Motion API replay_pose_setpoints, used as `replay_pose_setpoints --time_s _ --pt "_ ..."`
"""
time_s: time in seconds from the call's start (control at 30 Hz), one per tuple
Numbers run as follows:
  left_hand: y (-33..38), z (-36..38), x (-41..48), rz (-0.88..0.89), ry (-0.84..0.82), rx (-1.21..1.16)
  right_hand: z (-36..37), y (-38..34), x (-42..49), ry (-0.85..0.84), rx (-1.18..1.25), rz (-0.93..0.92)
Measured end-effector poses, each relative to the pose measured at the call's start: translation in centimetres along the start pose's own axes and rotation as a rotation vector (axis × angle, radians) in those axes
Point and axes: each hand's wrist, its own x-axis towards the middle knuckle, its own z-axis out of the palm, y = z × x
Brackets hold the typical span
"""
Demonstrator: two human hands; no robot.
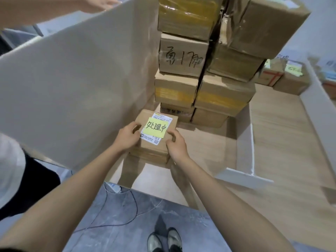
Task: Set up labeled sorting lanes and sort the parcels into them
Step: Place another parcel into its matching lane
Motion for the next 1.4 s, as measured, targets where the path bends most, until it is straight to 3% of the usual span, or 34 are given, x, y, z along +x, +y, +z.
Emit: replay_pose_setpoints --time_s 0.3,0.57,1.0,1.4 --pt "-1.0 0.4 0.0 -0.008 -0.011 -0.126 0.3 -0.3 0.8 0.023 0.167 0.150" --pt "1.1 -0.8 -1.7 0.021 0.016 -0.200 -1.2 -1.9 -0.4 0.023 0.217 0.125" --pt "9.3 -3.0 -8.8 0.179 0.028 -0.274 -8.5 -7.9 -9.1 0.099 0.172 -0.063" --pt "18.8 -2.2 -18.7 0.432 -0.013 -0.306 -18.1 -9.7 -21.3 0.362 0.264 -0.198"
